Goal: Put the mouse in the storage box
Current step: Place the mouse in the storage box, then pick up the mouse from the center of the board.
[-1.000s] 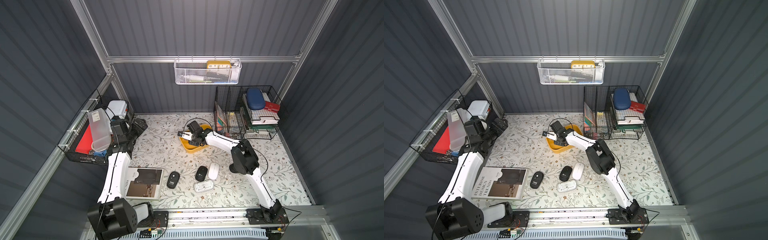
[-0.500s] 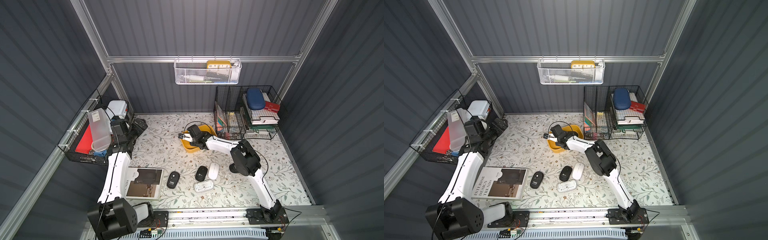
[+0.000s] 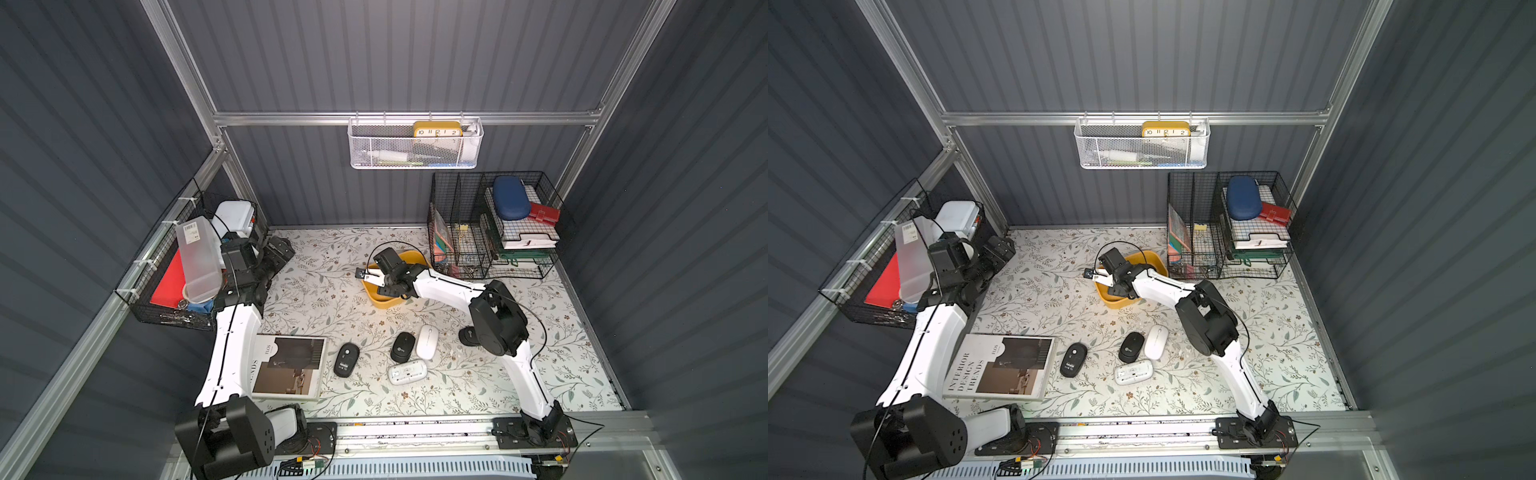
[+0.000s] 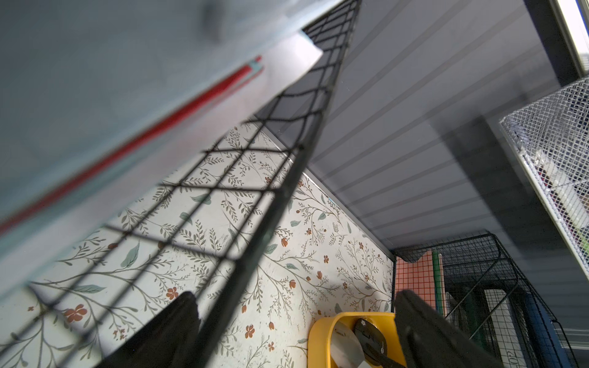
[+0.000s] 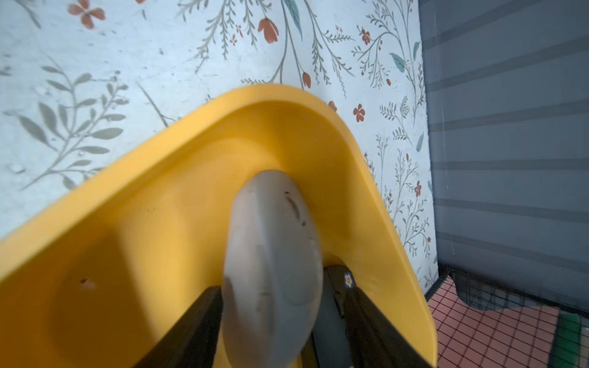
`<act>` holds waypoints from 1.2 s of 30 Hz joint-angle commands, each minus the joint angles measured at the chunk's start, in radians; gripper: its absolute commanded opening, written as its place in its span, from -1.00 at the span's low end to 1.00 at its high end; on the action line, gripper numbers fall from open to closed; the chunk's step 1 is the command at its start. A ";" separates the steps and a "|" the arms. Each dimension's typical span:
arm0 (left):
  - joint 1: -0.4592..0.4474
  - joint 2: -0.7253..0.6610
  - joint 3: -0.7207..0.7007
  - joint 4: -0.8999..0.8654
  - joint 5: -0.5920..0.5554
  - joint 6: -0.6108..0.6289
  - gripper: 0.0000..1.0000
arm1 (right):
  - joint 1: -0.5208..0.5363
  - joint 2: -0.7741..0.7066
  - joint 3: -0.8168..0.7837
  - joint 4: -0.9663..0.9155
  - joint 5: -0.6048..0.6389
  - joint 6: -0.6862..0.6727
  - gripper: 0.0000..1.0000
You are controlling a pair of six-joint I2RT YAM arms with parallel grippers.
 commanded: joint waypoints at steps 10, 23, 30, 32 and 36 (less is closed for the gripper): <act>0.014 0.065 0.025 -0.027 0.105 0.075 0.99 | 0.003 -0.243 -0.017 -0.084 0.066 0.306 0.49; -0.574 0.160 0.147 -0.346 -0.040 0.031 0.98 | -0.137 -0.597 -0.434 -0.143 0.196 1.096 0.54; -0.877 0.280 0.136 -0.428 -0.035 0.035 0.98 | -0.168 -0.683 -0.572 -0.101 0.205 1.188 0.54; -0.921 0.318 0.123 -0.433 -0.047 0.035 0.98 | -0.169 -0.689 -0.584 -0.095 0.209 1.191 0.54; -0.994 0.389 0.129 -0.436 -0.061 0.047 0.97 | -0.168 -0.694 -0.587 -0.100 0.208 1.194 0.54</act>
